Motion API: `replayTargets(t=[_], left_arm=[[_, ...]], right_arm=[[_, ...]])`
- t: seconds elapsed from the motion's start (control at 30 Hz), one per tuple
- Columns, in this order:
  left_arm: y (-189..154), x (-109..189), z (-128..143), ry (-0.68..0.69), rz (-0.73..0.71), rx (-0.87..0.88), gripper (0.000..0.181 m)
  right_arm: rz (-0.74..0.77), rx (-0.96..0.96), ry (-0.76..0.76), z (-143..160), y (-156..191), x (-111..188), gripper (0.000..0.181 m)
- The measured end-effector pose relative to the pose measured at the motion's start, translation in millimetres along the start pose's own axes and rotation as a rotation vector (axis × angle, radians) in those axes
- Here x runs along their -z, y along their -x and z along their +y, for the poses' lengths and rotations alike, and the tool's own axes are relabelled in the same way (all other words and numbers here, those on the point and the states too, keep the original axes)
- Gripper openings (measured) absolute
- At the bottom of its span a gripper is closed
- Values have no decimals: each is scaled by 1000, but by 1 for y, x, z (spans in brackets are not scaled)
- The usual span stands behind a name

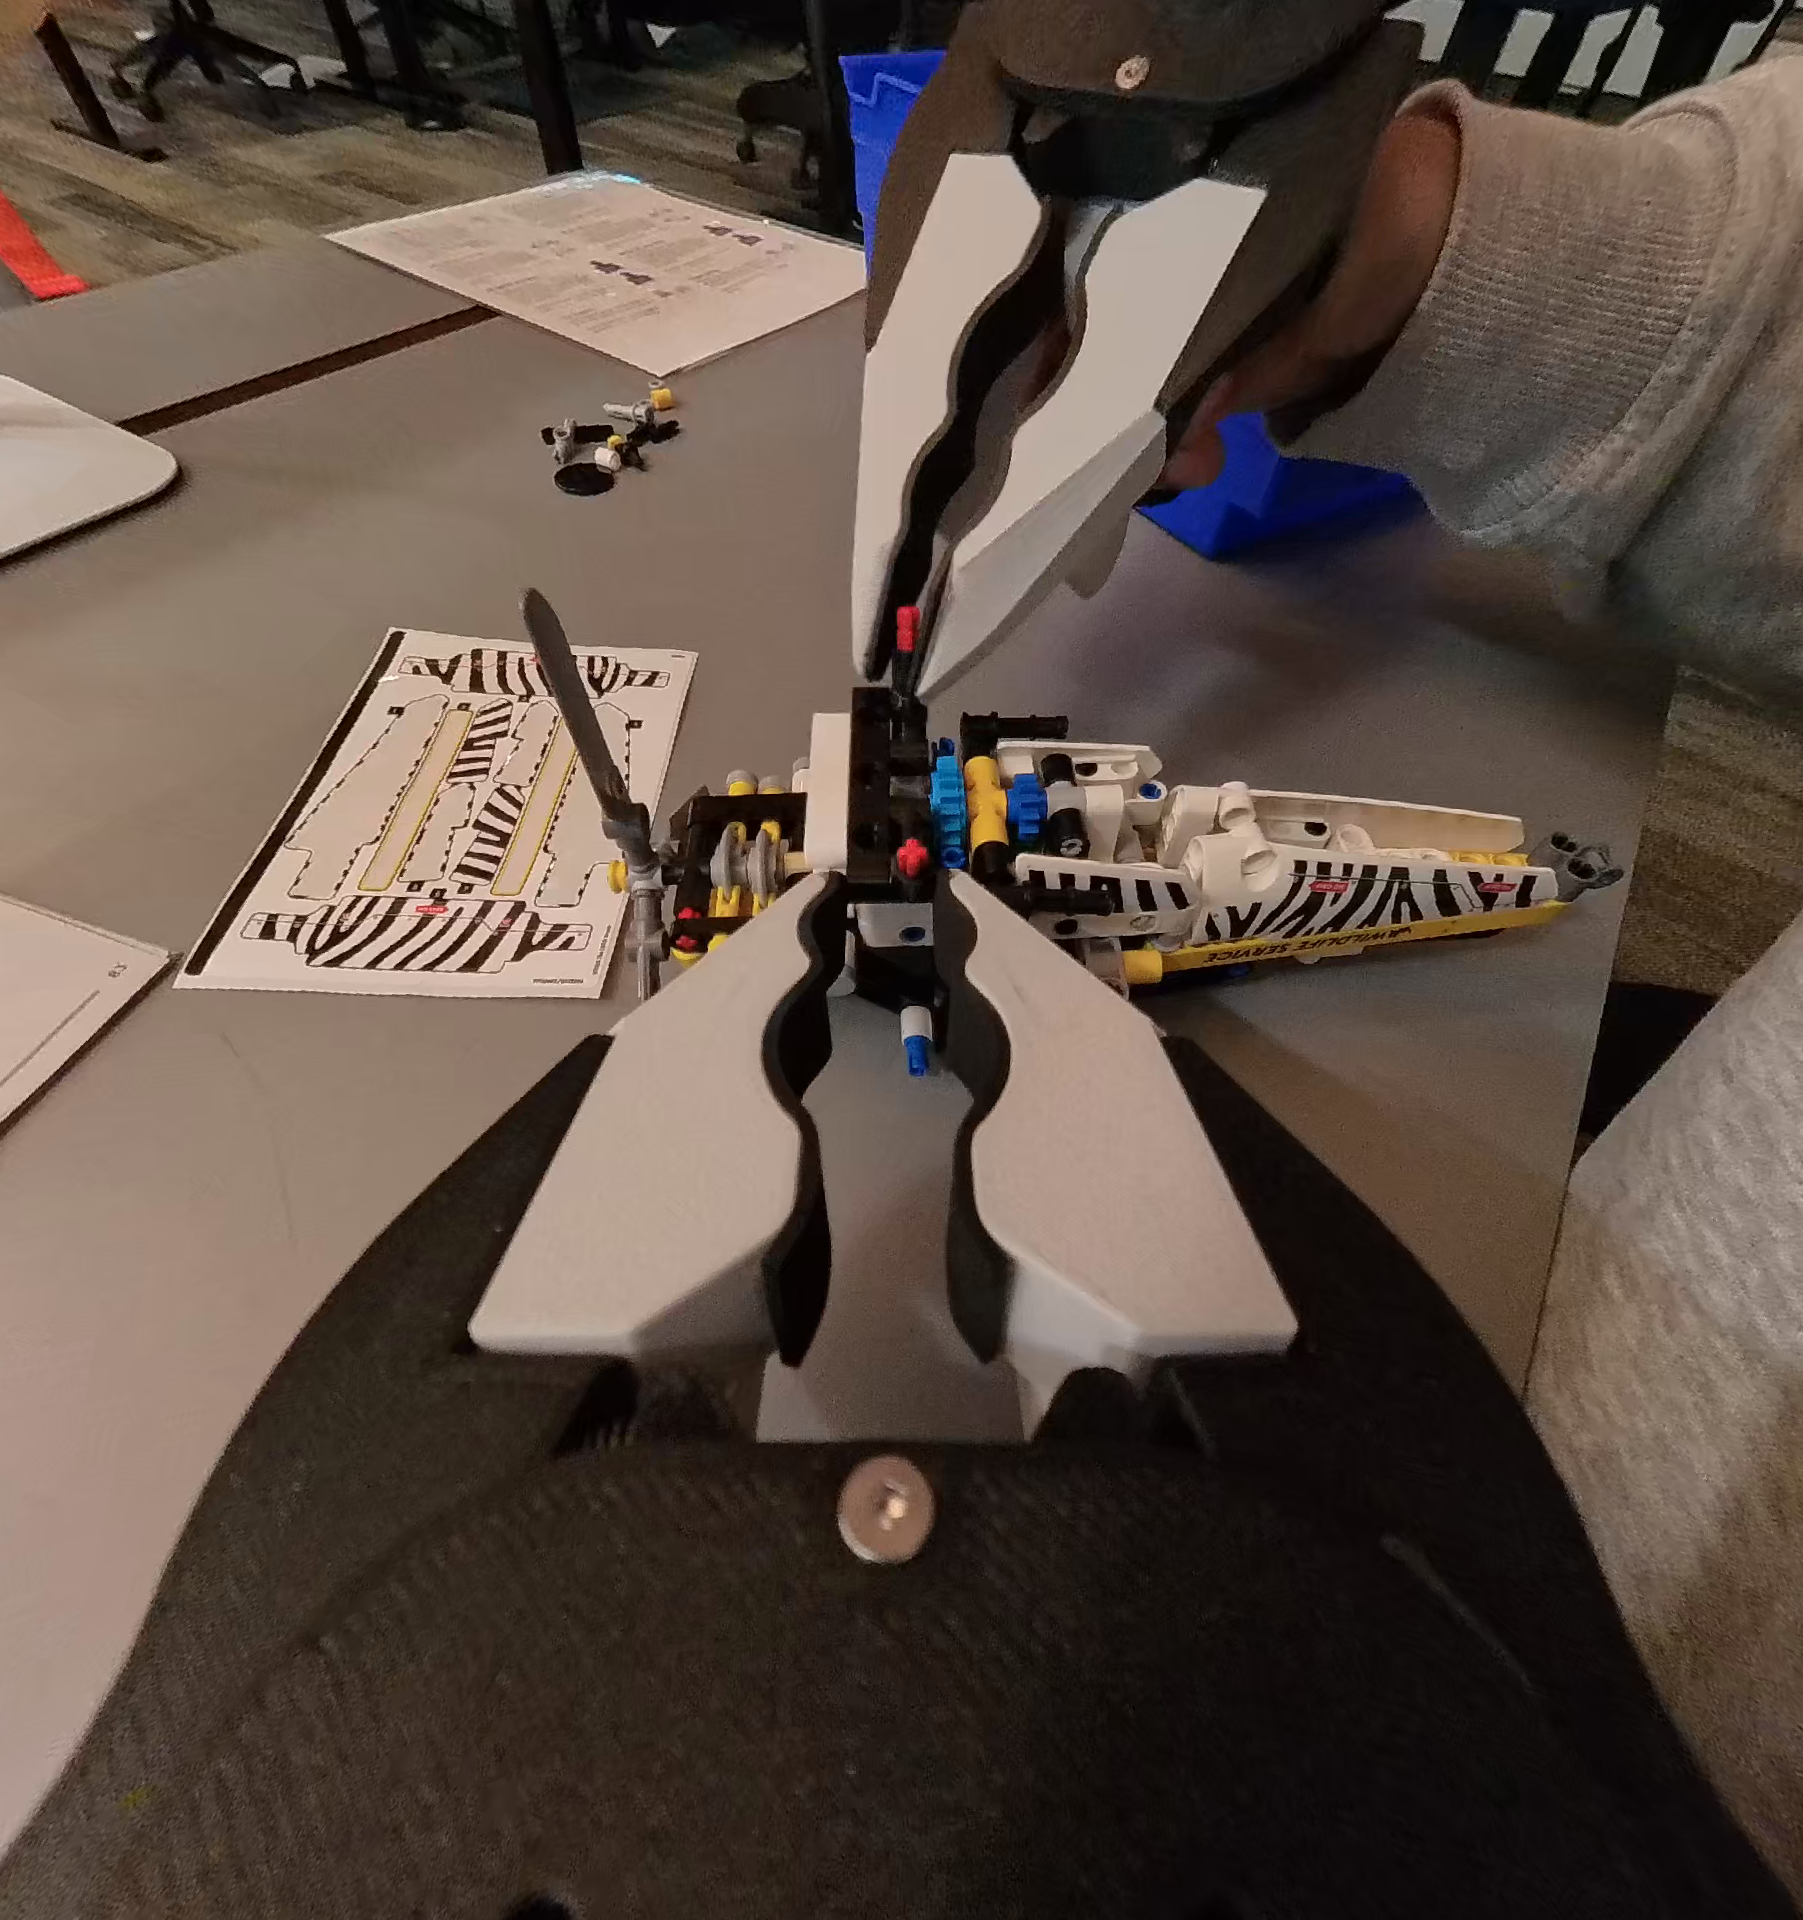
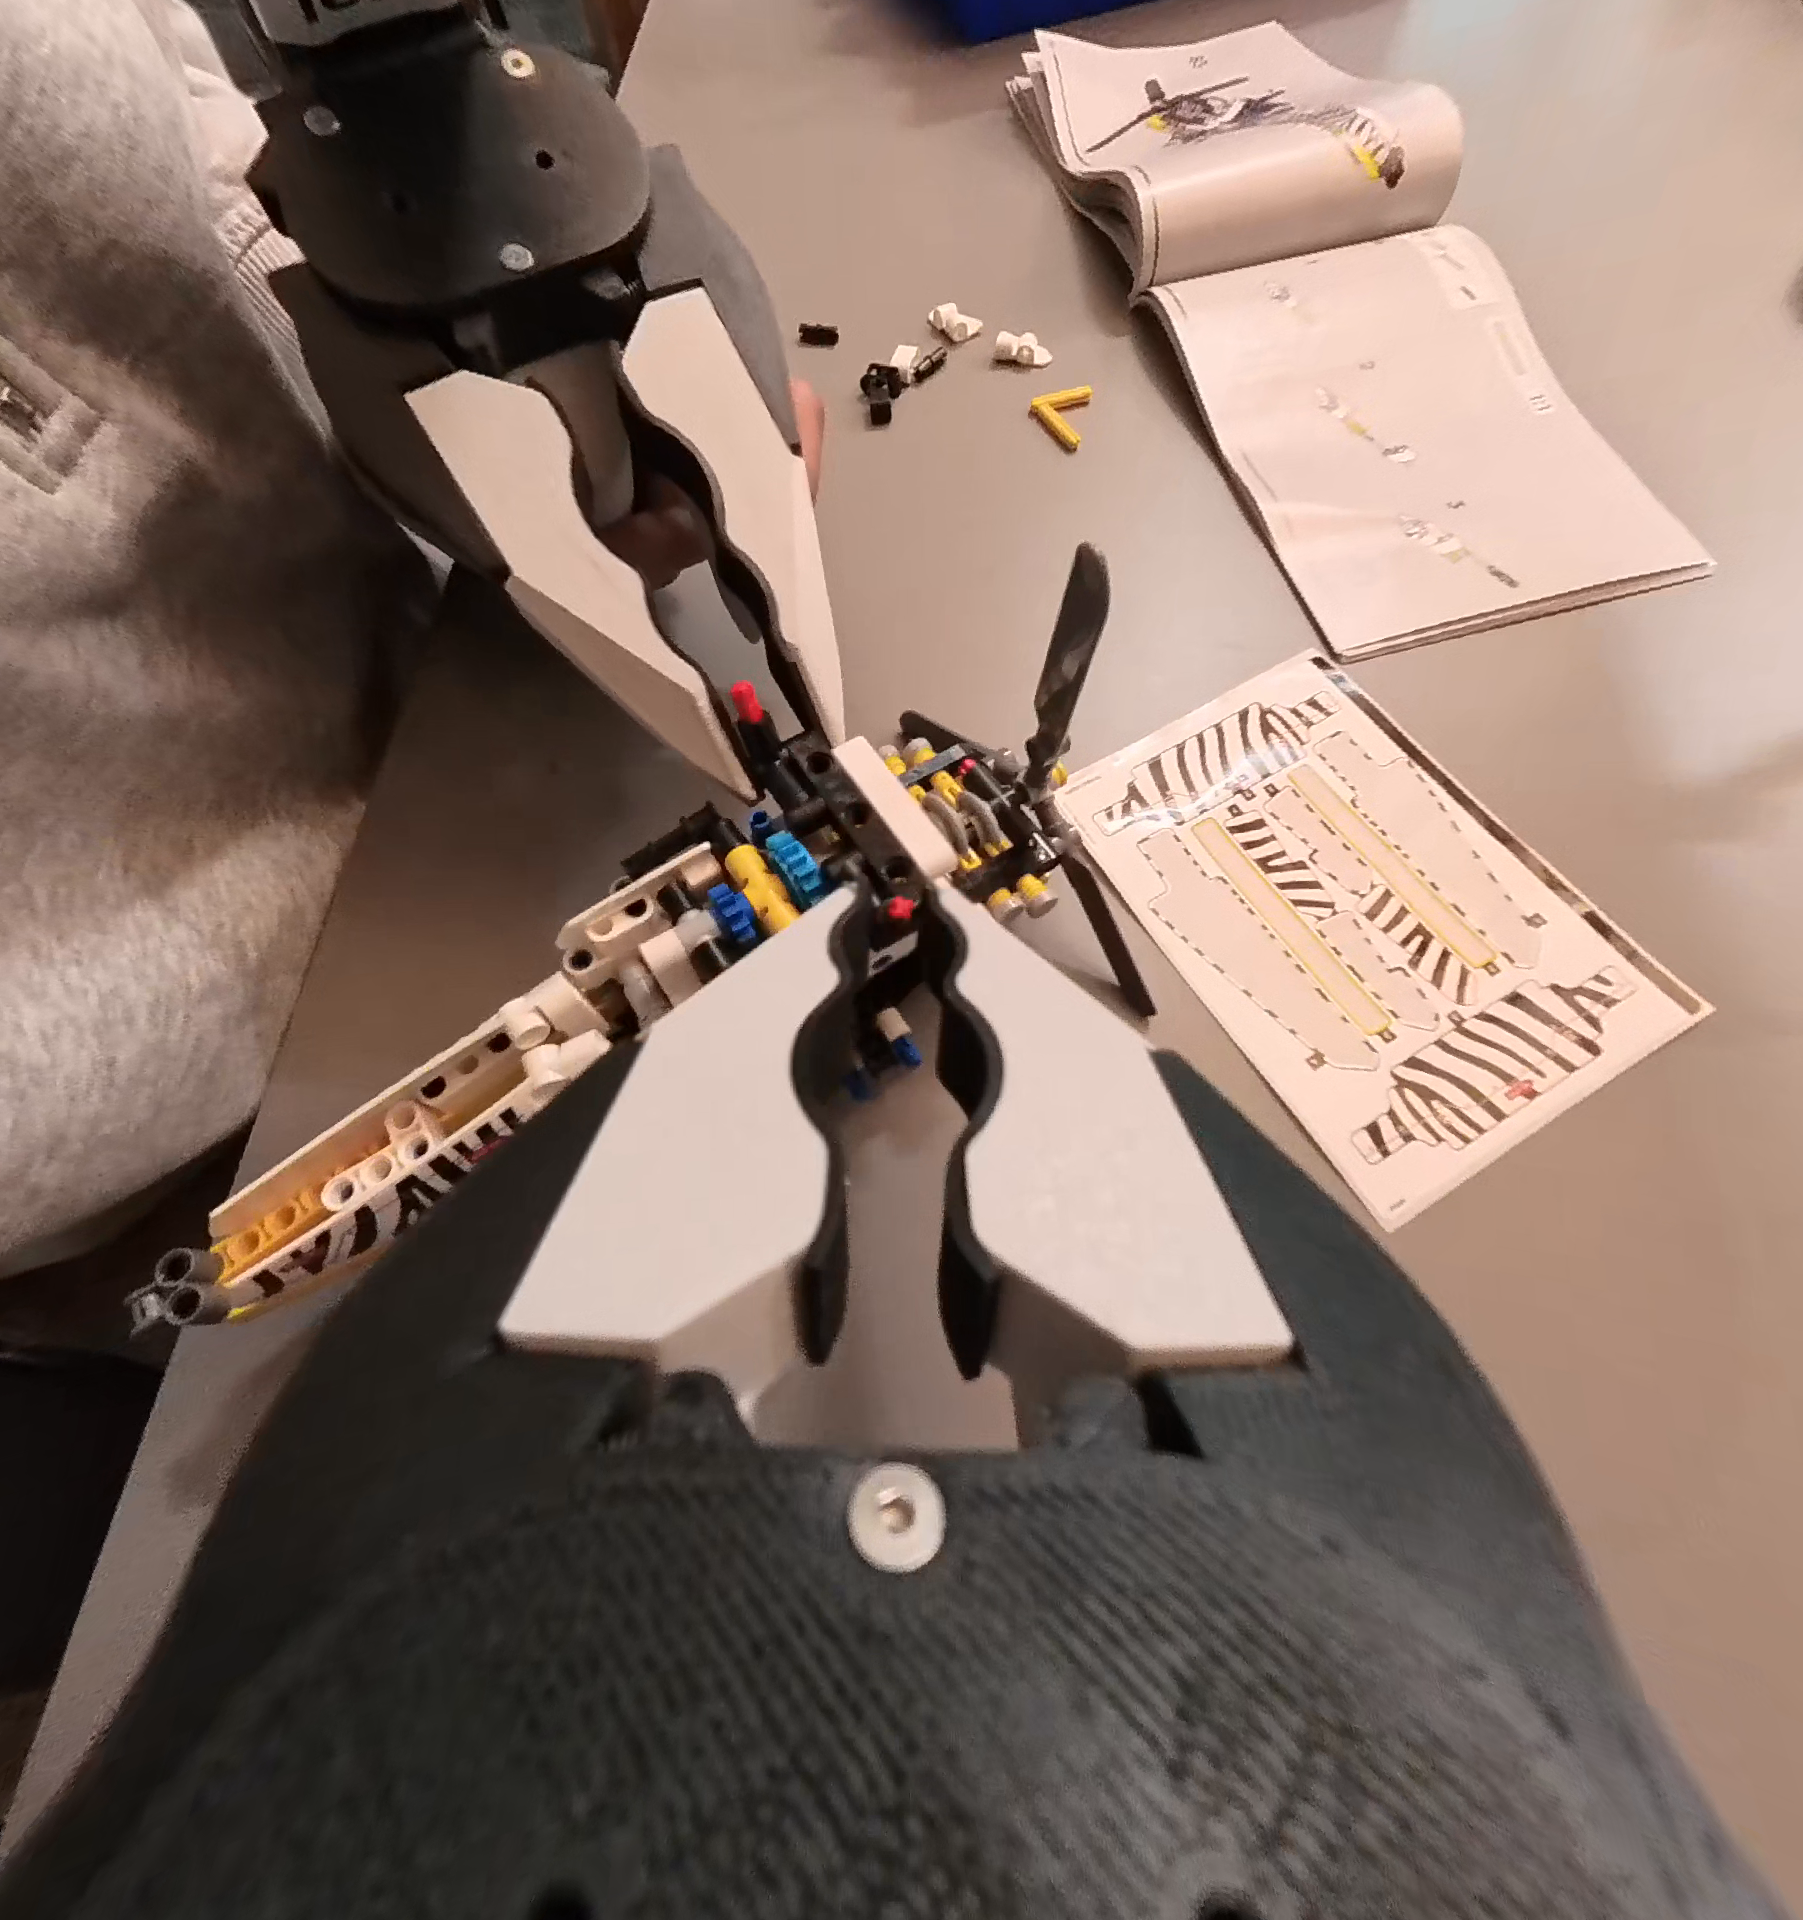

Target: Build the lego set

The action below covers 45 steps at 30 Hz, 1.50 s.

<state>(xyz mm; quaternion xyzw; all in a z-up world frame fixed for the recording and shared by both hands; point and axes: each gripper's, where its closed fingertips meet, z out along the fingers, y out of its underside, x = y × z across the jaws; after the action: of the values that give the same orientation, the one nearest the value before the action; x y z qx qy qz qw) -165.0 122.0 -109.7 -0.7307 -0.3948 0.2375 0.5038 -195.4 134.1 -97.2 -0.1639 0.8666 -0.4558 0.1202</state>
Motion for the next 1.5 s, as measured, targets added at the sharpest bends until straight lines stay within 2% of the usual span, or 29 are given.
replayTargets(t=[0.87, 1.5], left_arm=[[5, 1, 3, 39, 30, 50, 14], [6, -1, 6, 71, 52, 109, 14]], right_arm=[[-31, -81, 35, 4, -3, -4, 5], [-10, -56, 94, 6, -4, -6, 4]])
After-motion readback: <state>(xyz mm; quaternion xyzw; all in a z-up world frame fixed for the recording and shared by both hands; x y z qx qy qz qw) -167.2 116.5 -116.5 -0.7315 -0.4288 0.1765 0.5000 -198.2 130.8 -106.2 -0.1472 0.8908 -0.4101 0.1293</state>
